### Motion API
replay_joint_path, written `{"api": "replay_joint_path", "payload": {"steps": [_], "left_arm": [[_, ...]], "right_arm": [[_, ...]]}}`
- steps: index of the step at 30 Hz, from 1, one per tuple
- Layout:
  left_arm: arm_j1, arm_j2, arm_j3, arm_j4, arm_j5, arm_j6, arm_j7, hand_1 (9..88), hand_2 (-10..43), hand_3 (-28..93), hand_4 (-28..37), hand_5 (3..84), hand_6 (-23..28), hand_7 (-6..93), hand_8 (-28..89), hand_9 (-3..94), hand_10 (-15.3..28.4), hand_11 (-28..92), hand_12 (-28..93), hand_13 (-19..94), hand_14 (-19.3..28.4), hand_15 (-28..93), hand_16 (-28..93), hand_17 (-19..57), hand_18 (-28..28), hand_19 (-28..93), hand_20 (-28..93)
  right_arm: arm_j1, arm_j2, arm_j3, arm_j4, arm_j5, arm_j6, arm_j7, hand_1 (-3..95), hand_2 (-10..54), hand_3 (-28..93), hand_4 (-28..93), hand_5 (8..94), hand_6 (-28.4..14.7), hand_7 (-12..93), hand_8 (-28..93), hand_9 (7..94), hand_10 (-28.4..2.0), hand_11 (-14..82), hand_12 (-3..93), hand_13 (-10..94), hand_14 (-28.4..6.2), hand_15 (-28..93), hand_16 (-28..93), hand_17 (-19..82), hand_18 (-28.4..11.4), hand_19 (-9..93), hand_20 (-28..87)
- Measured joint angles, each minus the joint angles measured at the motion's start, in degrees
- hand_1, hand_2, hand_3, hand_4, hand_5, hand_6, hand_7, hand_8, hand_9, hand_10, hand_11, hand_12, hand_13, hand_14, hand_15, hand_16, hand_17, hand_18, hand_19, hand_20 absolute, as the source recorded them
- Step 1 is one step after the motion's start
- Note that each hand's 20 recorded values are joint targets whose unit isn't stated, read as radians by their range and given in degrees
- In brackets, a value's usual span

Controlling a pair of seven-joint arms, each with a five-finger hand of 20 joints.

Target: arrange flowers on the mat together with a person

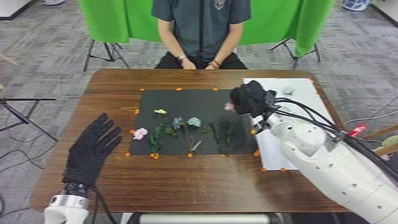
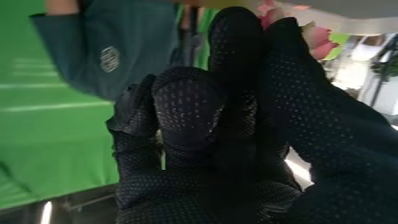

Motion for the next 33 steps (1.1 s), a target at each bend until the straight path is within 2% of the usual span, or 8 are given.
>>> {"api": "replay_joint_path", "payload": {"steps": [13, 24, 33], "left_arm": [[-0.28, 0.00, 0.08, 0.09, 0.00, 0.00, -0.37, 28.2, 0.9, 69, -22.7, 28.4, 2.7, 19.8, -10, 23.0, 10.7, 18, 17, 21, 13.2, 20, 5, -9.6, 20.3, 41, 12], [-0.34, -0.04, 0.15, 0.14, 0.00, -0.01, -0.42, 28.0, 0.7, 69, -22.8, 28.5, 2.7, 20.4, -10, 23.2, 10.8, 19, 17, 21, 13.4, 21, 5, -9.5, 20.4, 42, 12], [-0.26, -0.11, 0.12, 0.19, -0.03, -0.02, -0.50, 27.9, 0.6, 69, -23.0, 28.6, 2.7, 21.0, -10, 23.2, 10.9, 20, 16, 21, 13.4, 22, 4, -9.5, 20.4, 42, 12]], "right_arm": [[0.76, -4.30, -3.24, 4.92, -3.92, 0.59, -0.48, 50.2, -9.5, 80, -28, 66.8, 3.2, 51, 0, 84.3, -3.5, 19.0, 50.6, 74, -4.0, 69, 28, 33, -18.0, 84, 50], [0.76, -4.11, -3.53, 4.67, -5.34, 1.59, 0.58, 46.1, -9.5, 82, -28, 58.6, 1.8, 49, -2, 76.6, -4.9, 18.1, 49.4, 68, -4.4, 69, 31, 29, -17.9, 82, 51], [0.41, -3.49, -2.72, 2.69, -6.05, -1.67, 1.42, 42.7, -9.5, 82, -28, 55.1, 1.1, 46, -1, 71.8, -5.4, 20.3, 48.4, 65, -5.4, 71, 28, 28, -18.1, 81, 51]]}}
